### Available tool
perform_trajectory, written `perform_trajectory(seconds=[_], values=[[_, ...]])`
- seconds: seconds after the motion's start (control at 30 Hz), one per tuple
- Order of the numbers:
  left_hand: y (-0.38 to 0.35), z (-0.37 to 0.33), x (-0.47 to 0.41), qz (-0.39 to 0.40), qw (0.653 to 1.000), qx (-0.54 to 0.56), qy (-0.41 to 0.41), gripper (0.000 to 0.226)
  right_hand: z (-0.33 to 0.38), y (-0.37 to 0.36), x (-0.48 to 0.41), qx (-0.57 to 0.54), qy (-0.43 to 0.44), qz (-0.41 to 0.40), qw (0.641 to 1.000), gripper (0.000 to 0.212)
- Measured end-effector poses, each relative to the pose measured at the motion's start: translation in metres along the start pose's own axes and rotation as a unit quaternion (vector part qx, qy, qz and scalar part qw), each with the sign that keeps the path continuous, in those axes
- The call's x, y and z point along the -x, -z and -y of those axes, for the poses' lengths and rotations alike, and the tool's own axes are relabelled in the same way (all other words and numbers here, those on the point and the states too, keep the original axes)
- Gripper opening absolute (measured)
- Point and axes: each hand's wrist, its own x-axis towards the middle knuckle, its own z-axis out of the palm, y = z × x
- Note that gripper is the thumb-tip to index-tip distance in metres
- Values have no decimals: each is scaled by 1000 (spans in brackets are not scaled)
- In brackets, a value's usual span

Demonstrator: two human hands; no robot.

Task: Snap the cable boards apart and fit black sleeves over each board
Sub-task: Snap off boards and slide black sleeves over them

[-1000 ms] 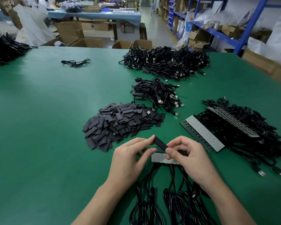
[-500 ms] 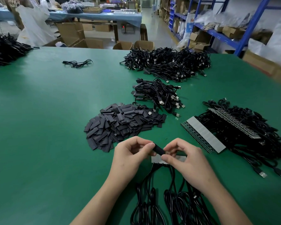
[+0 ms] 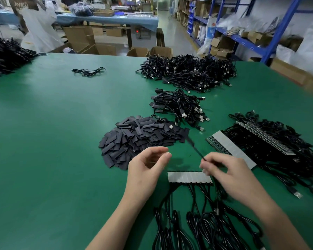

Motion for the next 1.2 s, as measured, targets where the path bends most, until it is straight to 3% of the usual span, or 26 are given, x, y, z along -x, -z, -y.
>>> perform_trajectory(seconds=[0.07, 0.17, 0.27, 0.37, 0.5, 0.63, 0.77, 0.9, 1.0, 1.07, 1.2], values=[[5, 3, -2, 28, 985, -160, -55, 18, 7, 12, -7, -18, -6, -32, 999, 13], [15, 5, -3, 112, 923, -357, -93, 54, 22, 30, -33, 19, 4, -57, 998, 13], [20, 6, 0, 168, 892, -408, -97, 74, 41, 46, -86, 104, 44, -70, 991, 14], [22, 6, 2, 185, 878, -432, -95, 73, 68, 66, -157, 192, 82, -102, 973, 26], [22, 5, 1, 186, 887, -413, -86, 55, 91, 70, -200, 236, 50, -106, 965, 51], [21, 0, 2, 195, 928, -313, -53, 42, 78, 26, -145, 156, 78, -24, 984, 32], [17, 2, 4, 218, 961, -166, -30, 40, 35, -19, -59, 76, 4, 110, 991, 10], [12, 2, 4, 215, 972, -93, -21, 47, 13, -39, -20, 14, -24, 64, 998, 10], [11, 0, 5, 221, 975, -16, 8, 38, 12, -44, -11, -20, -14, 16, 1000, 14], [11, -2, 6, 193, 980, -46, 4, 31, 10, -45, -8, -21, -10, 0, 1000, 10], [3, -1, 10, 180, 977, -104, -42, 42, 11, -47, -2, -27, 4, -18, 999, 17]])
